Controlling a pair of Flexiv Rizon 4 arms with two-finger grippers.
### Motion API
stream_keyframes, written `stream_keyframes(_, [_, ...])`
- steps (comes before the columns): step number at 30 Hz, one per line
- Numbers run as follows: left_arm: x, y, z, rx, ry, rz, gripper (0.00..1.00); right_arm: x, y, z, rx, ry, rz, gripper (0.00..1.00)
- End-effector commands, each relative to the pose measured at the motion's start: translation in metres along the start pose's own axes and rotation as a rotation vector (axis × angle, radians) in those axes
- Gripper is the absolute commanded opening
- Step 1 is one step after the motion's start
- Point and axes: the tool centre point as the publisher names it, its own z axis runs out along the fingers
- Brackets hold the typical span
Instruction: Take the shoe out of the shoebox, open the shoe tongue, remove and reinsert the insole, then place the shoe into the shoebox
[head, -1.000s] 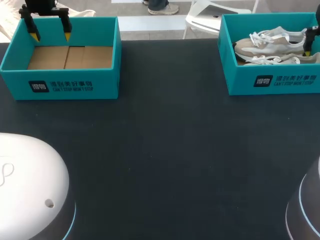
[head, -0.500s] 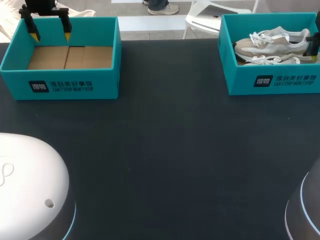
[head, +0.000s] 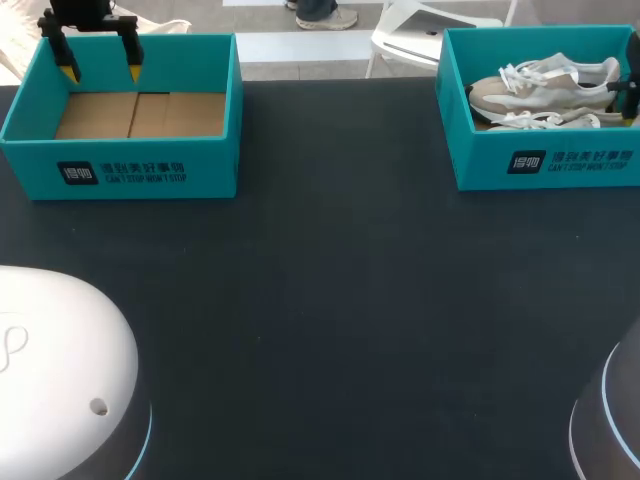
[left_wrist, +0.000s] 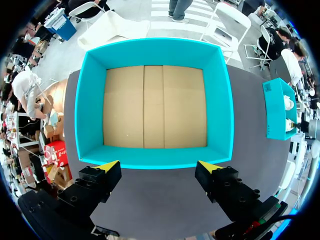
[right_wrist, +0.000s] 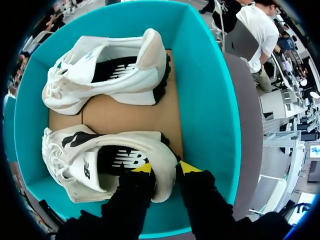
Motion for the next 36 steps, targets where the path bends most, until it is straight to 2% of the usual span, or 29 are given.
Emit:
stream_keyframes(1, [0.0, 0.0, 0.0, -0.001, 0.0, 0.0, 1.0, -0.003, 0.006, 0.007, 0.004, 0.007, 0.018, 0.34])
stream_keyframes(11, [0.0, 0.0, 0.0, -0.001, 0.0, 0.0, 1.0, 0.002, 0.007, 0.026, 0.014, 0.005, 0.005, 0.34])
stream_keyframes(16, [0.0, 0.0, 0.0, -0.001, 0.0, 0.0, 1.0, 0.005, 0.007, 0.034, 0.025, -0.011, 0.001, 0.29])
stream_keyframes(17, [0.0, 0.0, 0.0, -0.001, 0.0, 0.0, 1.0, 0.005, 0.006, 0.036, 0.025, -0.017, -0.001, 0.27])
stream_keyframes(20, [0.0, 0.0, 0.0, -0.001, 0.0, 0.0, 1.0, 0.006, 0.004, 0.039, 0.031, -0.03, 0.0, 0.0])
stream_keyframes(24, [0.0, 0.0, 0.0, -0.001, 0.0, 0.0, 1.0, 0.002, 0.0, 0.037, 0.029, -0.058, 0.021, 0.0])
stream_keyframes(28, [0.0, 0.0, 0.0, -0.001, 0.0, 0.0, 1.0, -0.007, -0.002, 0.02, 0.007, -0.078, 0.036, 0.0])
stream_keyframes(36, [0.0, 0.0, 0.0, -0.001, 0.0, 0.0, 1.0, -0.03, -0.004, -0.045, -0.017, -0.095, 0.065, 0.0])
